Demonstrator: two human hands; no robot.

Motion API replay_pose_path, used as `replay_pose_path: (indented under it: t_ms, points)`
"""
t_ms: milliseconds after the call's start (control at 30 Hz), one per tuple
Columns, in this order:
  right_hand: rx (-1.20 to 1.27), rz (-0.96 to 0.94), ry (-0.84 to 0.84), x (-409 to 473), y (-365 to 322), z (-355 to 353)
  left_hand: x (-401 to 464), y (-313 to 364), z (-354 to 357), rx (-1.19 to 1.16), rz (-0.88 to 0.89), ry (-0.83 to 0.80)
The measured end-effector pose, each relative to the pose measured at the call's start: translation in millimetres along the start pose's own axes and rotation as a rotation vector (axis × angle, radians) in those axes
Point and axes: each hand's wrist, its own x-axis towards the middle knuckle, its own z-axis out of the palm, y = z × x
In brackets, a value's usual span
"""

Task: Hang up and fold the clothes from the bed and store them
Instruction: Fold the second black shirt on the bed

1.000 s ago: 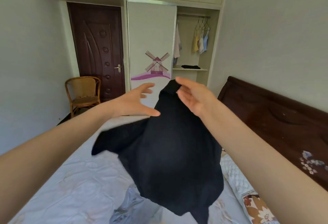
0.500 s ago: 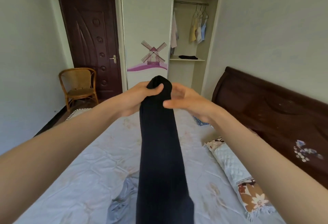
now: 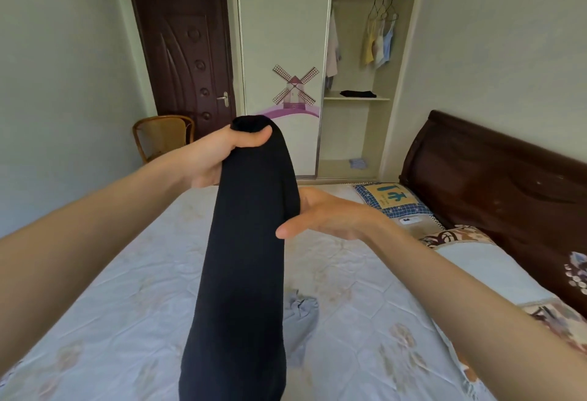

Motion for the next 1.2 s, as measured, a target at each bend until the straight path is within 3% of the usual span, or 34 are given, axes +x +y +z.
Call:
replay_pose_path:
  t_ms: [400, 567, 833, 967, 1133, 1200]
  points:
    - [-0.228, 0.291, -0.054, 18, 42, 12, -14, -3, -33, -0.043, 0.088, 0.235]
    - [-0.315, 0.422, -0.159, 17, 67, 10, -16, -10, -48, -0.055, 0.117, 0.281]
    - [-0.289, 0.438, 0.093, 7, 79, -13, -20, -46, -88, 0.039, 0.11, 0.373]
    - [-0.216, 0.427, 0.068, 6, 85, -17, -30, -58, -100, 0.045, 0.073, 0.332]
    - [-0.188, 0.477, -0.22, 16, 98, -1, -33, -50, -91, 0.061, 0.015, 0.196]
    - [-0.171, 0.372, -0.18, 28, 83, 12, -33, -45, -82, 0.053, -0.041, 0.184]
